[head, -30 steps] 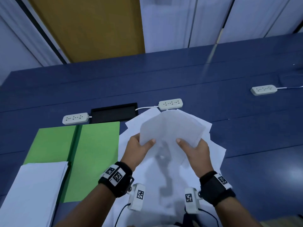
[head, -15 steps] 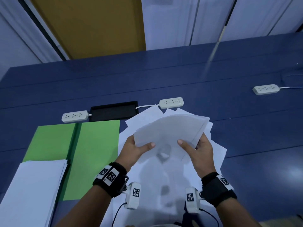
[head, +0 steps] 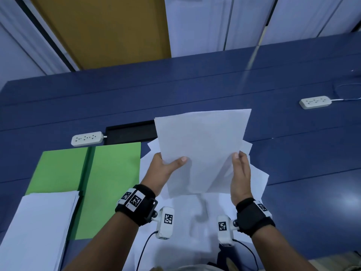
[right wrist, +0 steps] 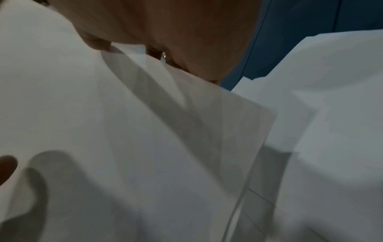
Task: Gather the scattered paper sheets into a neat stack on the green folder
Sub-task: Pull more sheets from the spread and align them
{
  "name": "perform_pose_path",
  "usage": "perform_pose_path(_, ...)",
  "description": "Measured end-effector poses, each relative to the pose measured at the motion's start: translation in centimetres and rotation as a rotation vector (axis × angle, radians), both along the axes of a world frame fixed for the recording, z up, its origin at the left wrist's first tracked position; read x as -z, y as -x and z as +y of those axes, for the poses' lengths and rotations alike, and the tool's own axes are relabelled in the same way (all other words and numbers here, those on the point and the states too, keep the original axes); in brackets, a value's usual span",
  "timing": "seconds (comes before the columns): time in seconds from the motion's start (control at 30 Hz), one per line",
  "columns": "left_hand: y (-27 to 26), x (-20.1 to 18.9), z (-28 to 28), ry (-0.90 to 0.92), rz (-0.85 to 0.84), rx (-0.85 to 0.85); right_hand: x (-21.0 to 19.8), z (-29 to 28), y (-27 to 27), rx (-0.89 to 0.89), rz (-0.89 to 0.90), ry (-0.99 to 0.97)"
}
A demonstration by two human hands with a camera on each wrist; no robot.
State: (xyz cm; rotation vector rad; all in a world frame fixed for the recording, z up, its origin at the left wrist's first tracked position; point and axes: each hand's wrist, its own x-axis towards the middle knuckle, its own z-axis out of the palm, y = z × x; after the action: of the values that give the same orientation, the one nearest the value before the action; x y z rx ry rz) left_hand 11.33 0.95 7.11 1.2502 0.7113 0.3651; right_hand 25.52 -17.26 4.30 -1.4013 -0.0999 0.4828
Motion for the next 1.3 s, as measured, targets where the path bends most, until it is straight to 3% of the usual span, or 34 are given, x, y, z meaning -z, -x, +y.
perform_pose_path(0.13,0.4,0.3,-0.1,-0.014,0.043,0.079,0.0,0.4,0.9,-0.092,0.068,0.047)
perform_pose_path(0.27,0.7,0.3,-0.5,-0.06,0.109,0.046,-0.5,0.5,1.0,-0.162,-0.037,0.108)
perform_pose_path(0.47,1.5,-0.6,-0.9,-0.204,0.045,0.0,-2.4,0.1,0.9,-0.113,-0.211,0.065)
perform_pose_path(0.67,2.7,3.3,-0.3,-0.334,0.348,0.054,2.1,-0.5,2.1,-0.271,-0.18,0.402)
perform_pose_path(0.73,3.5,4.1,-0.3,-0.377,0.393,0.069,2.5,-0.8,2.7,-0.269,-0.207,0.407)
perform_pose_path(1.03,8.3,2.3,0.5,-0.368,0.251,-0.134,0.3,0.6,6.7,-0.37,-0.336,0.468)
perform_pose_path(1.3,18.0,1.5,4.4,-0.423,0.264,-0.287,-1.0,5.1,14.0,-0.575,-0.43,0.484)
